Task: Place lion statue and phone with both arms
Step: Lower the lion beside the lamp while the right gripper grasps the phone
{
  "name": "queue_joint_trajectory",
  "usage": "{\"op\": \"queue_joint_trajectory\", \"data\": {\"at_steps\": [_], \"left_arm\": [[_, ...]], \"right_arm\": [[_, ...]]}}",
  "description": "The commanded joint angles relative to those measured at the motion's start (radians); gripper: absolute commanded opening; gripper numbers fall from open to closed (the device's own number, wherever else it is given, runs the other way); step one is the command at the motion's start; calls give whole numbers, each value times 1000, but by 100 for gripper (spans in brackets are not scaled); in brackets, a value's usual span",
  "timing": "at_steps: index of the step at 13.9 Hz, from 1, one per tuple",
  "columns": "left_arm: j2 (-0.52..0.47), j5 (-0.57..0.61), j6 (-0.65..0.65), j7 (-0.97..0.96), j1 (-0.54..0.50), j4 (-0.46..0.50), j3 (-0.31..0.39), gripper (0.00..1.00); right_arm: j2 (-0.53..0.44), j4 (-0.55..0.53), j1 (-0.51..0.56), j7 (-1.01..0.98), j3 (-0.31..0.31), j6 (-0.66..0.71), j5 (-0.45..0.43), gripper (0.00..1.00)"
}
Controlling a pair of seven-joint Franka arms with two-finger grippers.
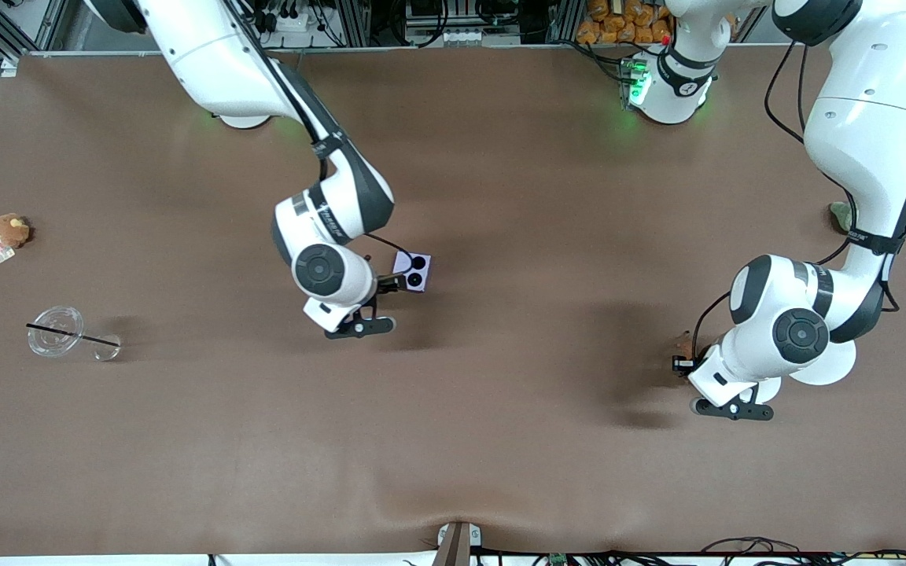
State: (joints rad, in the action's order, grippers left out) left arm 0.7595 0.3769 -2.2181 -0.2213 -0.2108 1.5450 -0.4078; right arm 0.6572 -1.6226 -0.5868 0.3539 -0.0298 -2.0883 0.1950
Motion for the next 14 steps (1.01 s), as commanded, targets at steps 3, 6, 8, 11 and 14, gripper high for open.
{"op": "queue_joint_trajectory", "data": {"at_steps": [3,6,8,11,14], "left_arm": [[3,59,-9,-7,-9,-9,-3,100],[-21,62,-6,-6,-2,-9,-5,100],[-54,62,5,-3,-2,-5,-14,100],[-133,60,50,-3,25,0,-31,100],[-192,53,130,-12,22,-5,-95,100]], "right_arm": [[22,4,-64,112,-10,-36,20,100],[22,-28,-94,161,-10,-74,20,100],[22,-83,-114,194,-10,-165,20,100],[22,-92,-123,212,-10,-167,20,100],[22,-92,-139,246,-10,-170,20,100]]}}
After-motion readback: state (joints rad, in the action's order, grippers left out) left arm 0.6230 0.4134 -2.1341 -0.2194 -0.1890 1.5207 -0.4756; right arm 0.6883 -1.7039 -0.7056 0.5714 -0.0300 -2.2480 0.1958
